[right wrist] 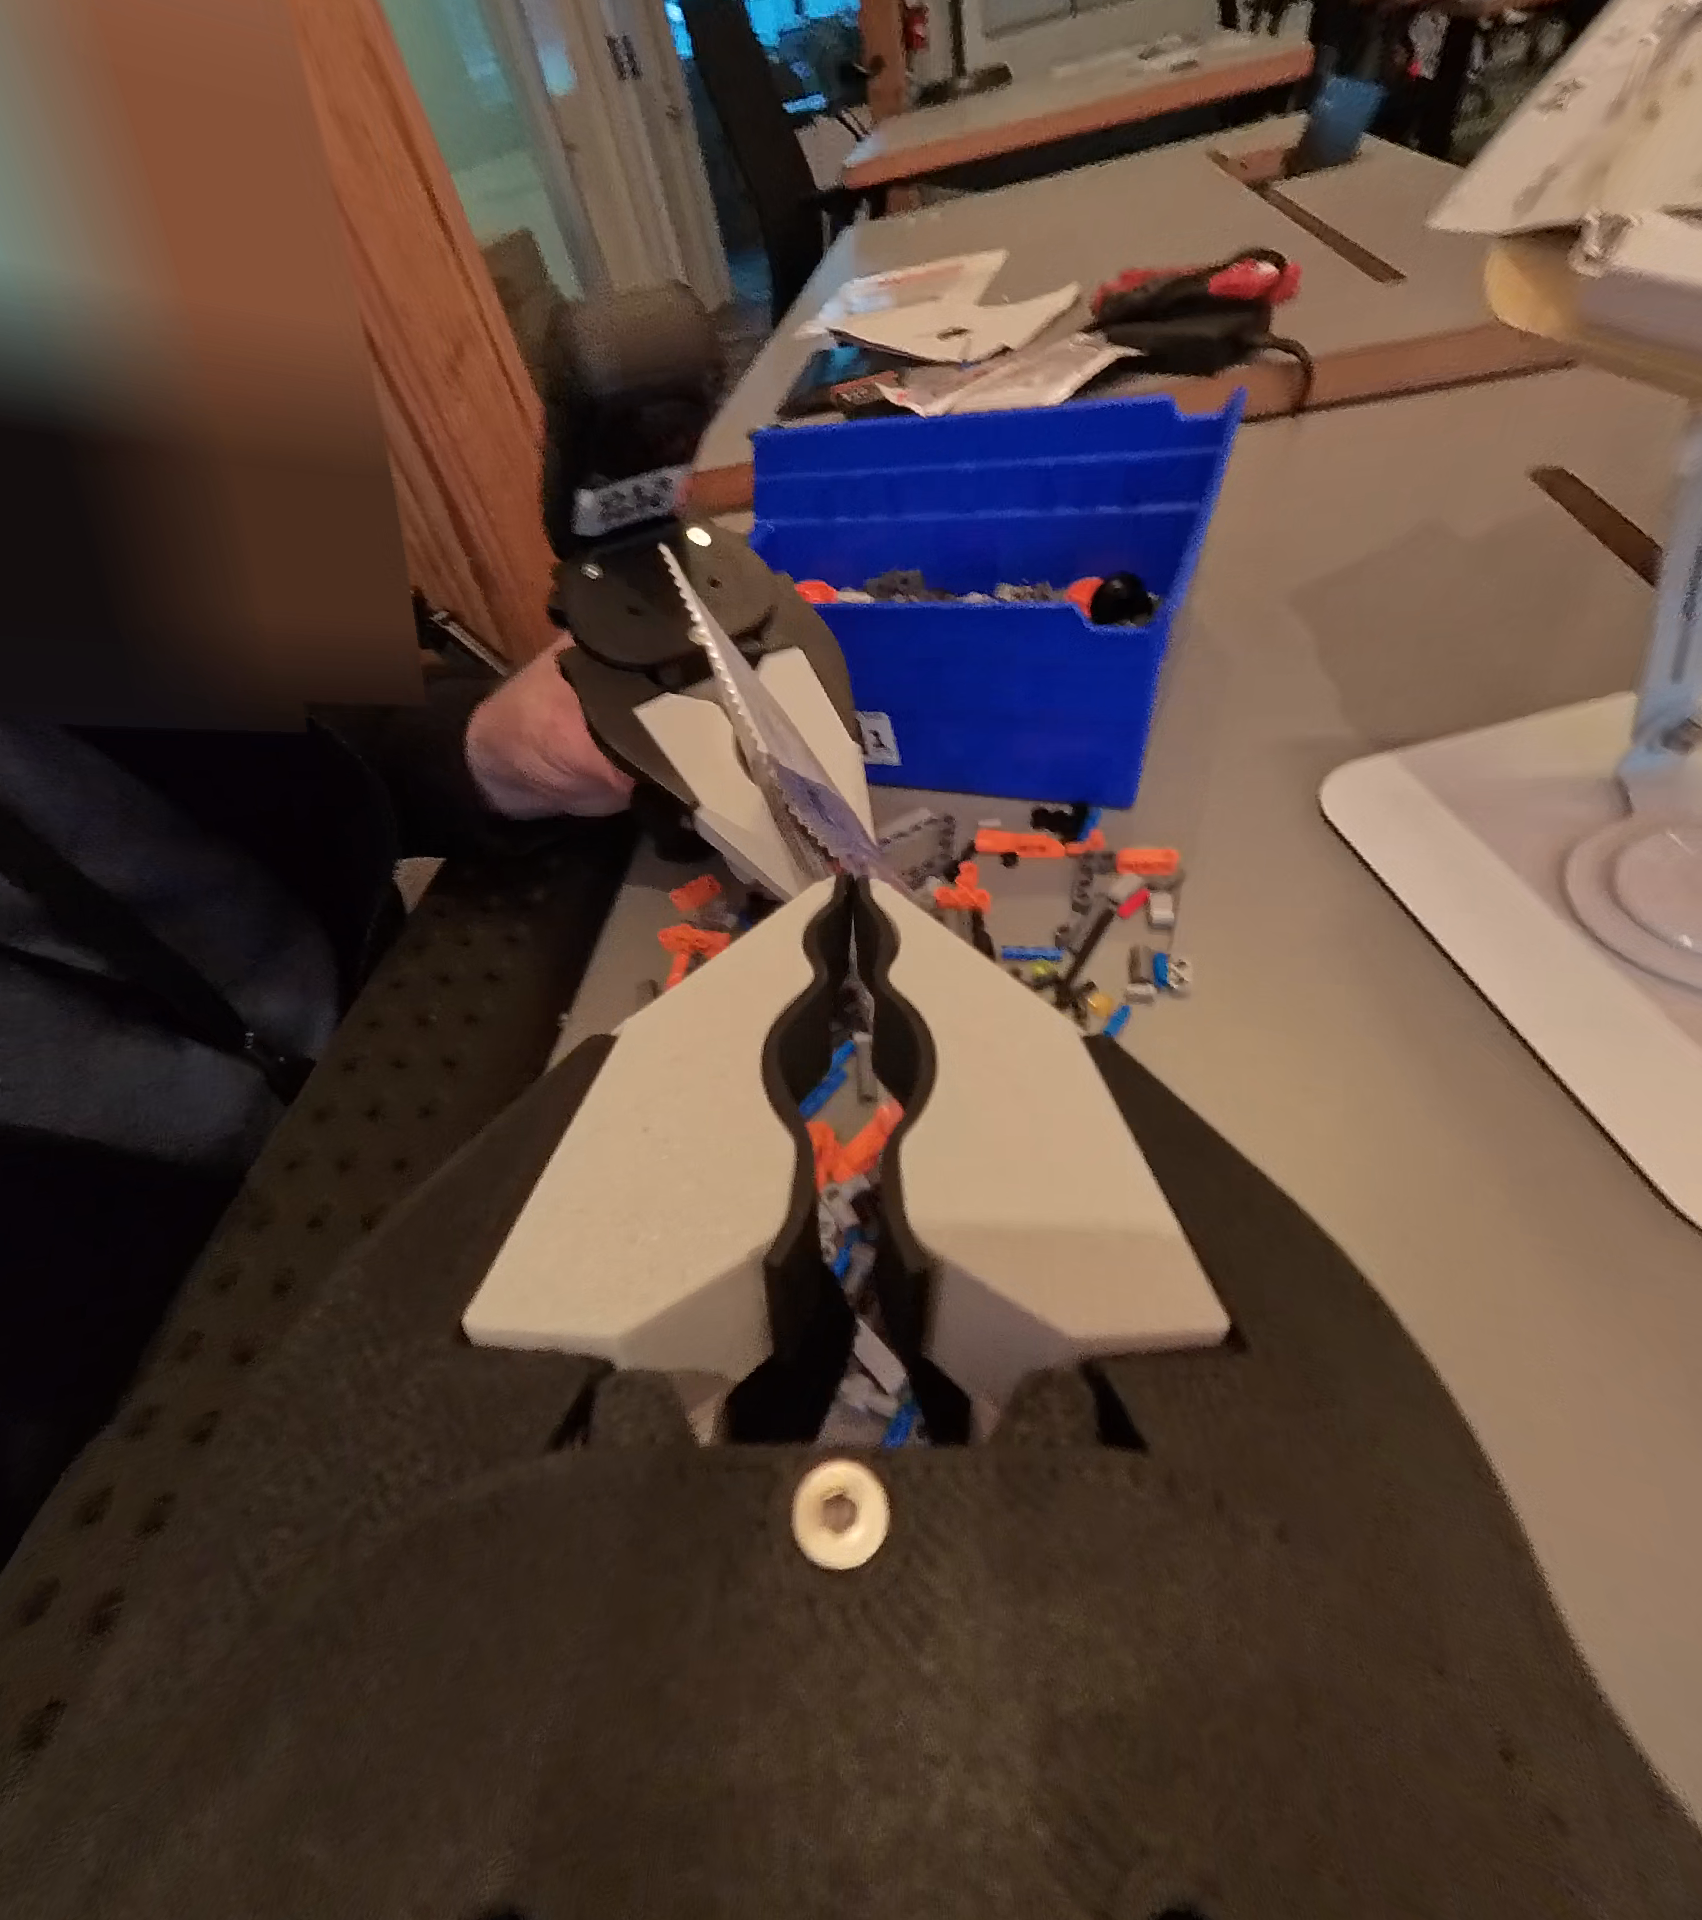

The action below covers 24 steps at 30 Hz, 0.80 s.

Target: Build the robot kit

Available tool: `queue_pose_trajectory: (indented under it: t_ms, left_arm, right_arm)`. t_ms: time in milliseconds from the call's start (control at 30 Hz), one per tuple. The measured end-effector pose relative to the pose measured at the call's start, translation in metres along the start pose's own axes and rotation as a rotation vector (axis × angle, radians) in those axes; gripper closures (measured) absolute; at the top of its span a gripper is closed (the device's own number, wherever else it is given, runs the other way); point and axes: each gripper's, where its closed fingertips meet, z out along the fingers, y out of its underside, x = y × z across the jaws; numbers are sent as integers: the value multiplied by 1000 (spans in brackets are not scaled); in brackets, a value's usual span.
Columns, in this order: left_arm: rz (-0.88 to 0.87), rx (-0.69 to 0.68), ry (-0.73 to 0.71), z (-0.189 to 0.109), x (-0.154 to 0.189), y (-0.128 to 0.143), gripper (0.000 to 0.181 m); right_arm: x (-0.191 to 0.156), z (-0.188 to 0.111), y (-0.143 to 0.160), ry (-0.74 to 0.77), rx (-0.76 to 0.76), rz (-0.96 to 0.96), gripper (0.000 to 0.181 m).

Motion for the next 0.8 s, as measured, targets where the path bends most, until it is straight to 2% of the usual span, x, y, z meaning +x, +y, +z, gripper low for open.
queue_pose_trajectory:
  t_ms: [200,400,433,500,667,800]
  left_arm:
    - [4,-8,19,-4,-4,-14,181]
    - [-129,44,166,-1,7,-24,181]
    - [-157,63,193,-1,9,-27,181]
    - [-206,94,233,-1,11,-32,181]
    - [-309,185,298,-4,9,-44,181]
    - [-369,232,346,-5,6,-49,181]
  right_arm:
    - [23,-10,16,90,-74,53,181]
    - [30,-16,14,121,-67,129,181]
    - [32,-17,16,129,-71,148,177]
    - [37,-17,21,126,-81,214,157]
    - [35,-13,31,71,-94,312,145]
    - [38,-15,35,79,-84,336,142]
